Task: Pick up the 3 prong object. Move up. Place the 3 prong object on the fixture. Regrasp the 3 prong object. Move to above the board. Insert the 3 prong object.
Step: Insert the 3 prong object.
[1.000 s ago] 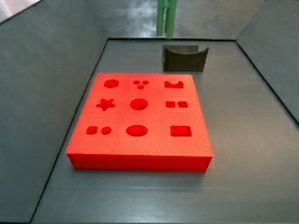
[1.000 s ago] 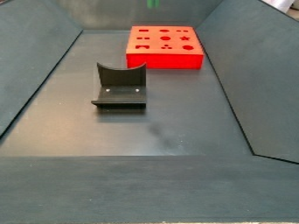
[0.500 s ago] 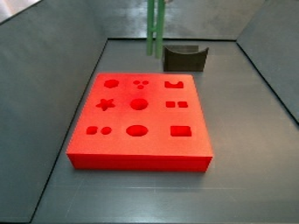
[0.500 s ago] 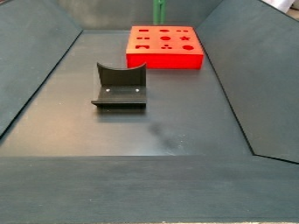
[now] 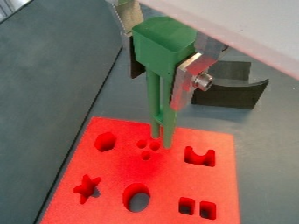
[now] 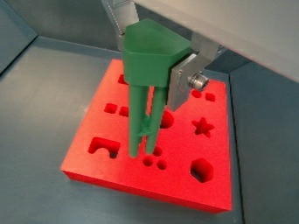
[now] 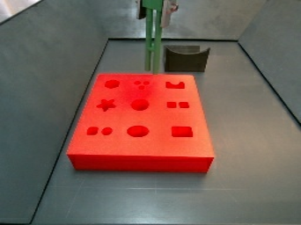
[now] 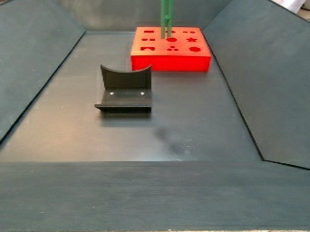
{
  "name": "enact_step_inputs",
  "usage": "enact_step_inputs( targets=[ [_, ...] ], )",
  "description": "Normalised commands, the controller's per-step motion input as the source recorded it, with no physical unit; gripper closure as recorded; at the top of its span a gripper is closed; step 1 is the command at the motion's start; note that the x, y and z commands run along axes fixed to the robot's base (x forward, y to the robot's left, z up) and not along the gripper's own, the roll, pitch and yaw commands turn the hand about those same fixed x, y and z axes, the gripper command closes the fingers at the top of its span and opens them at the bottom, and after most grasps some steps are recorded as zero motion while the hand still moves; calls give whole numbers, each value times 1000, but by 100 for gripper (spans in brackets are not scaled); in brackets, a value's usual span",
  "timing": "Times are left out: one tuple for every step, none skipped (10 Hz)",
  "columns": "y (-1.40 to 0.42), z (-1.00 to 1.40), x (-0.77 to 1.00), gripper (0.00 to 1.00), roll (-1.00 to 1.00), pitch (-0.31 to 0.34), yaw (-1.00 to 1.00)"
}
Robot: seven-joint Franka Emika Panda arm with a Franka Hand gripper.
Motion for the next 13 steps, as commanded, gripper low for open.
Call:
enact_step_inputs(
  targets=[
    [-3,-163,0,100,106,51,-446],
    [0,-163,0,100,81,46,-554],
    [0,-137,-11,100,61,46,-594],
    [0,-106,-46,100,39,40,-671],
    [0,-80,-80,100,37,40,-669],
    [-6,-100,-91,100,0,24,-709],
    [0,-34,-80,100,-17,0,-454],
    [0,-54,-11,100,-131,-74,0],
    [26,-211,0,100,-263,-30,0],
    [26,-314,-54,100,-303,0,-114],
    [11,-163,0,100,-204,0,-43],
    [0,0,0,100,-74,0,0],
    [0,0,43,100,0,0,-91]
  ],
)
